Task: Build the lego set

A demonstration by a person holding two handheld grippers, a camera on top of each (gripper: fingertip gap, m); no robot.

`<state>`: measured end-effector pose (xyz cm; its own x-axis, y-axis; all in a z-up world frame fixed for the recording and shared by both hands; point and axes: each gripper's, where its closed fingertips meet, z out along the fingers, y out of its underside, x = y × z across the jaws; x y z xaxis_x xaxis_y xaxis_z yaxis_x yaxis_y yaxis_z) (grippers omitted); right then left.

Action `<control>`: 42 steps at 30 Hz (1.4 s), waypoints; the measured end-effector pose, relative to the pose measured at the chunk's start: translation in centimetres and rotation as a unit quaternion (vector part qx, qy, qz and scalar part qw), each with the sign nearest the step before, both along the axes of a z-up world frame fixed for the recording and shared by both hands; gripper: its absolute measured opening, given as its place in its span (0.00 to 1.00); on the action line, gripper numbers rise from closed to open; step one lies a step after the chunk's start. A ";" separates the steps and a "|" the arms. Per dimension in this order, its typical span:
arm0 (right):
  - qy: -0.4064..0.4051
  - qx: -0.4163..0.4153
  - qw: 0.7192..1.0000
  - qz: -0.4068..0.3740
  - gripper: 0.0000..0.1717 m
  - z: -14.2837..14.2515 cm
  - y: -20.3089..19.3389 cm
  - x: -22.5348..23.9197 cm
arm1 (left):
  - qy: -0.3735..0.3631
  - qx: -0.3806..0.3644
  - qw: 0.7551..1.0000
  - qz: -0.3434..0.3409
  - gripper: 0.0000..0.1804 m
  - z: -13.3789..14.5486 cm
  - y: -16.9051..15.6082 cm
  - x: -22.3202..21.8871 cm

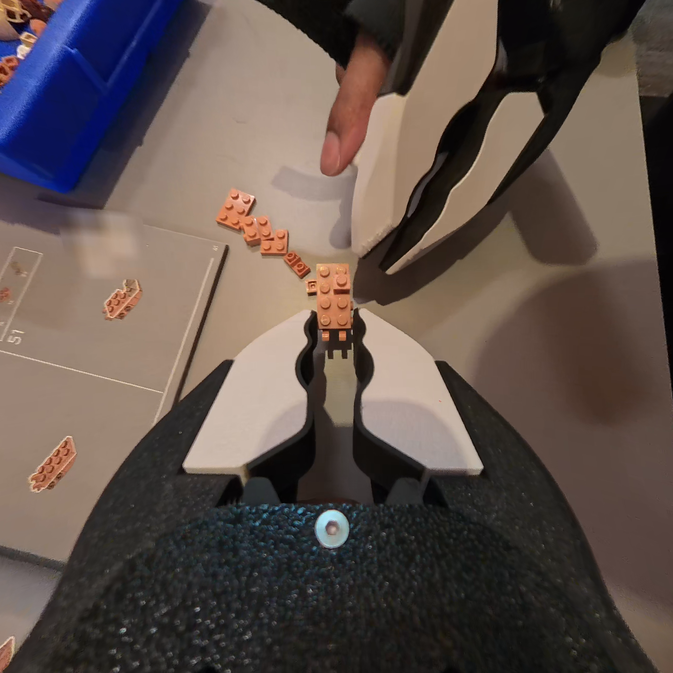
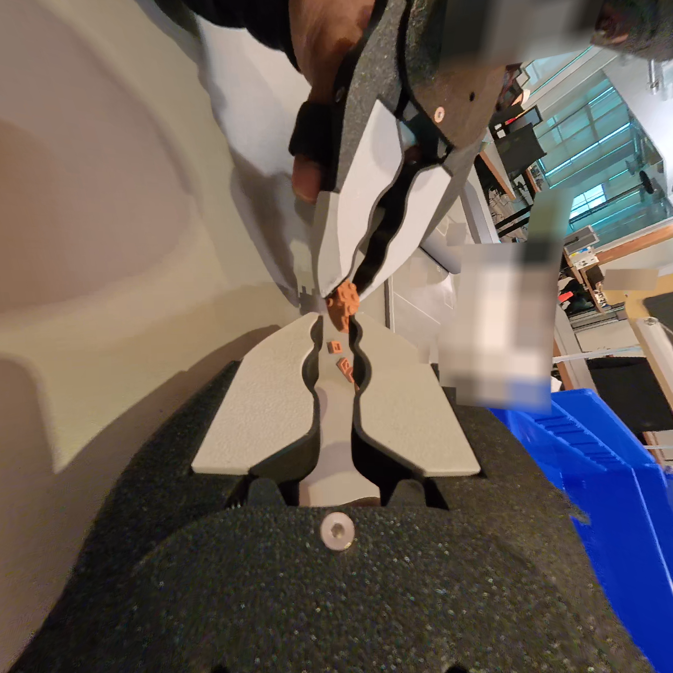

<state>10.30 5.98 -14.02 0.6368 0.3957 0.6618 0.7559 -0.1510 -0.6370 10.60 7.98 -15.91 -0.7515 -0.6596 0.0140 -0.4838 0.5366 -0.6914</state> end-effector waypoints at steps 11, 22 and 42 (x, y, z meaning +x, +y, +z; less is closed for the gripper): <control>-0.005 0.001 1.000 -0.003 0.08 -0.2 0.1 0.2 | -0.006 0.002 1.000 0.014 0.10 0.1 0.2 0.4; -0.007 0.001 1.000 -0.004 0.08 -0.3 0.1 0.2 | -0.009 0.007 1.000 0.014 0.10 0.2 0.2 0.4; 0.011 -0.005 1.000 -0.006 0.08 -0.3 0.1 0.3 | -0.004 0.007 1.000 0.010 0.10 -0.1 0.1 0.2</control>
<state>10.63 6.05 -14.37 0.6563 0.3950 0.6428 0.7393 -0.1663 -0.6526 10.83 8.12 -16.00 -0.7377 -0.6751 -0.0011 -0.4895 0.5360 -0.6879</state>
